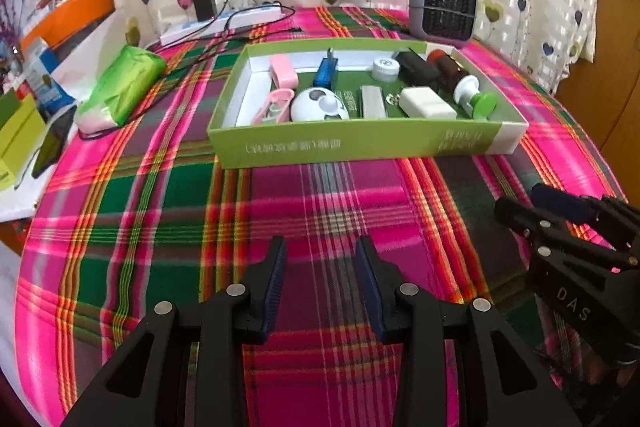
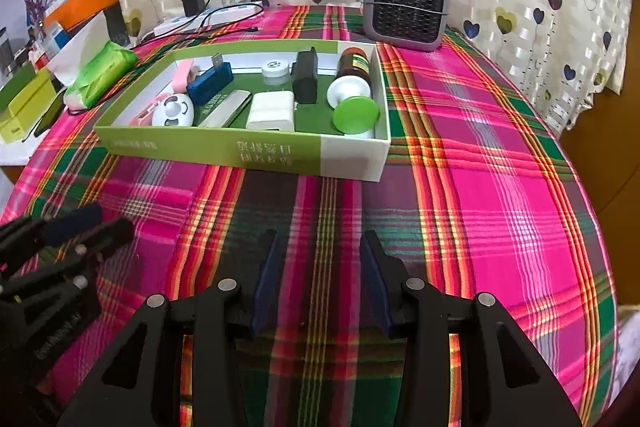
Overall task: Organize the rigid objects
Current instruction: 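Lift both open tools away from the tray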
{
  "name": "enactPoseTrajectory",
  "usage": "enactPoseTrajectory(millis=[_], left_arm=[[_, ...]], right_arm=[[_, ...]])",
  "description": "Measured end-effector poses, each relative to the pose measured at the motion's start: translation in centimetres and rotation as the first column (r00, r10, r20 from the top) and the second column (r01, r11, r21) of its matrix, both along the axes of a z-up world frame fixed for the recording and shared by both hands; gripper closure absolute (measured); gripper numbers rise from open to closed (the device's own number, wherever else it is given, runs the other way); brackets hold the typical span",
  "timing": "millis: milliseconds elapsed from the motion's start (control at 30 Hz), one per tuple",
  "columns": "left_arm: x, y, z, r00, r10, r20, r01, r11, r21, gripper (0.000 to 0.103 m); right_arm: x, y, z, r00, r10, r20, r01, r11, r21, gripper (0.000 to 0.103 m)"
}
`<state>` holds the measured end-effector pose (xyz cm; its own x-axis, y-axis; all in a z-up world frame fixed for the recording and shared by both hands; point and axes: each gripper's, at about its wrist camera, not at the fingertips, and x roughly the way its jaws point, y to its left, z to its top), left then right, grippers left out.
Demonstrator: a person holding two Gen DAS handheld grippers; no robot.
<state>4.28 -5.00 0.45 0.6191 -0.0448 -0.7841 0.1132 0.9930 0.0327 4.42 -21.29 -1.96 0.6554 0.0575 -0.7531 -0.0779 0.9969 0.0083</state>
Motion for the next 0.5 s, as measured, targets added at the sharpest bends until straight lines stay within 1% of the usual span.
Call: enactPoseTrajectory(millis=[167, 500], left_arm=[[-0.08, 0.09, -0.08, 1.000, 0.010, 0.001, -0.010, 1.000, -0.013, 0.068], [-0.17, -0.02, -0.09, 1.000, 0.016, 0.006, -0.015, 1.000, -0.010, 0.068]], right_arm=[[-0.18, -0.36, -0.07, 1.000, -0.013, -0.001, 0.013, 1.000, 0.009, 0.061], [-0.18, -0.30, -0.11, 1.000, -0.011, -0.002, 0.011, 1.000, 0.004, 0.059]])
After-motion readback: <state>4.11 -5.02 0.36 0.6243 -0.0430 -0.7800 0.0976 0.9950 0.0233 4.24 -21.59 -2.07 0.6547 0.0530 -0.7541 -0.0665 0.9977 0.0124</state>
